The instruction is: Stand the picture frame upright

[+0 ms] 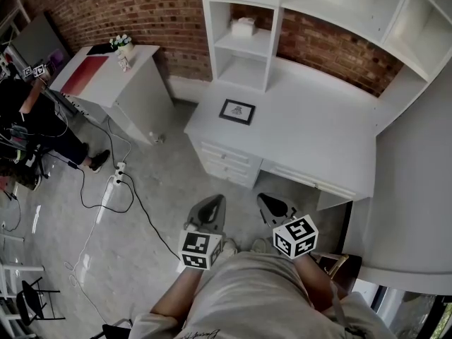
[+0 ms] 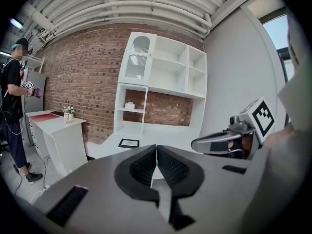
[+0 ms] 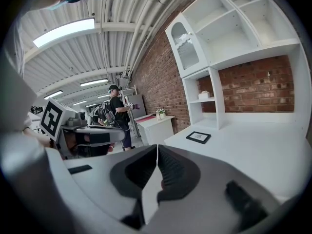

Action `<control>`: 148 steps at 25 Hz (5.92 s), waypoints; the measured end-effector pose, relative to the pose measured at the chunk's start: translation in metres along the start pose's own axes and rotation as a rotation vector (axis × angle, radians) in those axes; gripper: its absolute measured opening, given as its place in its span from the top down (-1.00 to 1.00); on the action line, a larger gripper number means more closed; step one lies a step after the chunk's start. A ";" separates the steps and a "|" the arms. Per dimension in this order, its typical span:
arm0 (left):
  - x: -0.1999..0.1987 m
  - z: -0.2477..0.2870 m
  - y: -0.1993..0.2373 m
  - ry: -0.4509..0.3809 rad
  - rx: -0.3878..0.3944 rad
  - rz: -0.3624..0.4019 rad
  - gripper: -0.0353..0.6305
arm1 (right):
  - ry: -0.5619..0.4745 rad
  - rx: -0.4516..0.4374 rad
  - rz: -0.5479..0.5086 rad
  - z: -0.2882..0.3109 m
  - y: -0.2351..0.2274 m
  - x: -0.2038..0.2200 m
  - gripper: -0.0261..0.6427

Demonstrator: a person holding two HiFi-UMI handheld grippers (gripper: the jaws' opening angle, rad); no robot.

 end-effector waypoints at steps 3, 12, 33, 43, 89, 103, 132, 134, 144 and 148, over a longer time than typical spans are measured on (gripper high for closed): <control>-0.001 -0.005 0.009 -0.004 0.005 0.005 0.85 | -0.004 0.009 0.000 0.003 0.007 -0.003 0.83; 0.007 -0.020 0.033 -0.005 0.020 0.004 0.85 | -0.012 0.027 0.003 0.018 0.033 -0.007 0.83; -0.047 0.116 0.106 0.049 -0.019 -0.030 0.85 | -0.007 -0.022 0.038 0.126 -0.088 -0.069 0.83; -0.127 0.215 0.139 0.026 -0.083 -0.028 0.85 | -0.029 -0.067 0.000 0.190 -0.201 -0.155 0.83; -0.179 0.349 0.217 0.163 0.065 0.031 0.85 | 0.031 0.082 0.160 0.268 -0.291 -0.176 0.83; -0.142 0.417 0.274 0.335 0.140 0.060 0.84 | 0.110 0.200 0.265 0.323 -0.301 -0.149 0.83; -0.082 0.522 0.303 0.618 0.222 0.000 0.55 | 0.362 0.295 0.438 0.396 -0.345 -0.071 0.59; -0.080 0.525 0.303 0.628 0.229 -0.001 0.55 | 0.375 0.291 0.451 0.400 -0.348 -0.070 0.59; -0.075 0.536 0.305 0.650 0.237 -0.029 0.55 | 0.402 0.261 0.461 0.412 -0.350 -0.068 0.59; -0.074 0.538 0.306 0.649 0.247 -0.075 0.56 | 0.388 0.256 0.487 0.412 -0.352 -0.066 0.59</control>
Point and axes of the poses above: the fingertips, and each gripper's own axes: z forward along the fingers, y to its left, x out of its underside, the point moved 10 cm from there along -z, backward along the fingers, and after that the axes turned 10 degrees about y, right-handed, at the moved point
